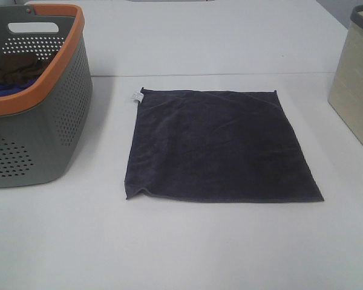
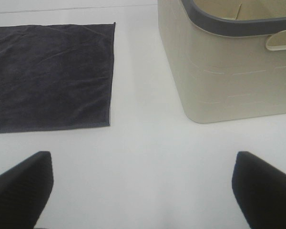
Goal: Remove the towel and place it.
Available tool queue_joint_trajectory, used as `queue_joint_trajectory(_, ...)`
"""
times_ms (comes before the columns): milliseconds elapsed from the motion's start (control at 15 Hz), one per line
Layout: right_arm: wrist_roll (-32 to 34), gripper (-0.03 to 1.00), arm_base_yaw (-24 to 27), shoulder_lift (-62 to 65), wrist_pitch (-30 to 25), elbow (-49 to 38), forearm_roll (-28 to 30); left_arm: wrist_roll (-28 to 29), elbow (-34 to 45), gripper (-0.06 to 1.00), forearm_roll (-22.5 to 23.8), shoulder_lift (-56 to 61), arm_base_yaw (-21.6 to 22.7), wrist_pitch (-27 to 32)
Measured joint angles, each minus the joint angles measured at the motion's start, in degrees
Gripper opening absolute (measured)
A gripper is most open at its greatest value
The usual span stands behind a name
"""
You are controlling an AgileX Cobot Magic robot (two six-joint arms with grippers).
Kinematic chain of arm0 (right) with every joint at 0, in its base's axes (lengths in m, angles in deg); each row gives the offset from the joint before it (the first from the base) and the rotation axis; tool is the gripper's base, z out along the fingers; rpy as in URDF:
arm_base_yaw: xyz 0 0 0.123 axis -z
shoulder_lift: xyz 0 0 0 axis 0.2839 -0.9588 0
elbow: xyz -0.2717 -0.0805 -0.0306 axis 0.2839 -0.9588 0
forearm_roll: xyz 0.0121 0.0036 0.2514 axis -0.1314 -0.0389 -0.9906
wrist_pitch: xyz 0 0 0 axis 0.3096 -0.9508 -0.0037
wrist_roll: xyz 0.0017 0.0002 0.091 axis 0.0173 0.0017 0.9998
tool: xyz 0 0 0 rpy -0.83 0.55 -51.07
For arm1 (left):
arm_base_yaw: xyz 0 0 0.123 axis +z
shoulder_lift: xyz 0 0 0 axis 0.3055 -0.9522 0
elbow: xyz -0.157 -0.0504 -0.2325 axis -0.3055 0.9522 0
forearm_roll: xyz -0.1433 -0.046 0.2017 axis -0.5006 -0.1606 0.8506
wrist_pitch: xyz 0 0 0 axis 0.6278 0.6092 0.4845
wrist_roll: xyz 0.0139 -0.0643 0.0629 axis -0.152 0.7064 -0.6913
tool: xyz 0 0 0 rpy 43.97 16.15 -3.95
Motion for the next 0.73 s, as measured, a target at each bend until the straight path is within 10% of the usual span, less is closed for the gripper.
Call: queue_joint_trajectory(733,0.00,0.91,0.00,0.00,0.00,0.00,0.00,0.00,0.00,0.81,0.00,0.00,0.00,0.00)
